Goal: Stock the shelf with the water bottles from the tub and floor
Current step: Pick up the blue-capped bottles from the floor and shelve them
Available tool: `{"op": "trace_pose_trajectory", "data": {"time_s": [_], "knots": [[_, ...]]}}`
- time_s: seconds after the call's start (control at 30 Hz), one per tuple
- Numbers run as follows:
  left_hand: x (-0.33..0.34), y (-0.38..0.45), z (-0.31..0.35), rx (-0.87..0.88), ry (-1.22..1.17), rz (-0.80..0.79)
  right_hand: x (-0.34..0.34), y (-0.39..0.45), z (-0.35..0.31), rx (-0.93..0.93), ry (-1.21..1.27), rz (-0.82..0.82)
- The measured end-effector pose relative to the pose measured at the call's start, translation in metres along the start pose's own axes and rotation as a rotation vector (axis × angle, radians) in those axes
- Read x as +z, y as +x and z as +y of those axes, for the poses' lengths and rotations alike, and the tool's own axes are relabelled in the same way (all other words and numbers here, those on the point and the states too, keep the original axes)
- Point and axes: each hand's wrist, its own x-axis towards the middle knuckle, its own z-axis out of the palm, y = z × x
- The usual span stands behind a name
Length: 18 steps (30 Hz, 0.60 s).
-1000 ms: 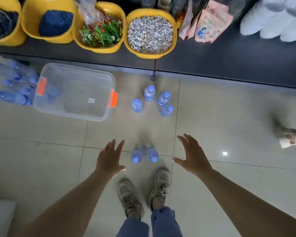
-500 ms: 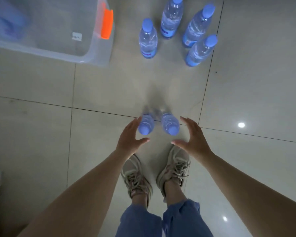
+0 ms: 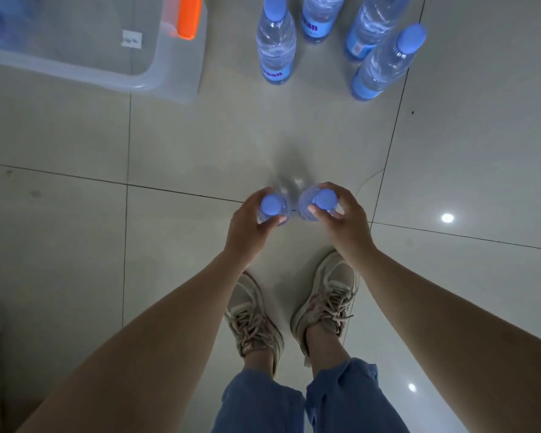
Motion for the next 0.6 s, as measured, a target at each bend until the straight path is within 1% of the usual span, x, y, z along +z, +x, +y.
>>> {"op": "trace_pose_trajectory", "data": {"time_s": [0.03, 0.1, 0.27, 0.43, 0.6], "knots": [[-0.004, 0.001, 0.005, -0.048, -0.035, 0.014, -0.003, 0.0, -0.007, 0.02, 0.026, 0.026], [-0.015, -0.002, 0.018, -0.081, -0.078, 0.026, -0.01, -0.004, -0.025, 0.016, 0.053, 0.061], [-0.053, -0.028, 0.078, -0.03, -0.135, 0.084, -0.035, -0.027, -0.095, -0.063, 0.097, 0.113], [-0.111, -0.063, 0.171, 0.062, -0.229, 0.157, -0.069, -0.063, -0.205, -0.134, 0.109, 0.145], [-0.187, -0.109, 0.281, 0.163, -0.213, 0.193, -0.105, -0.117, -0.34, -0.284, 0.144, 0.155]]}}
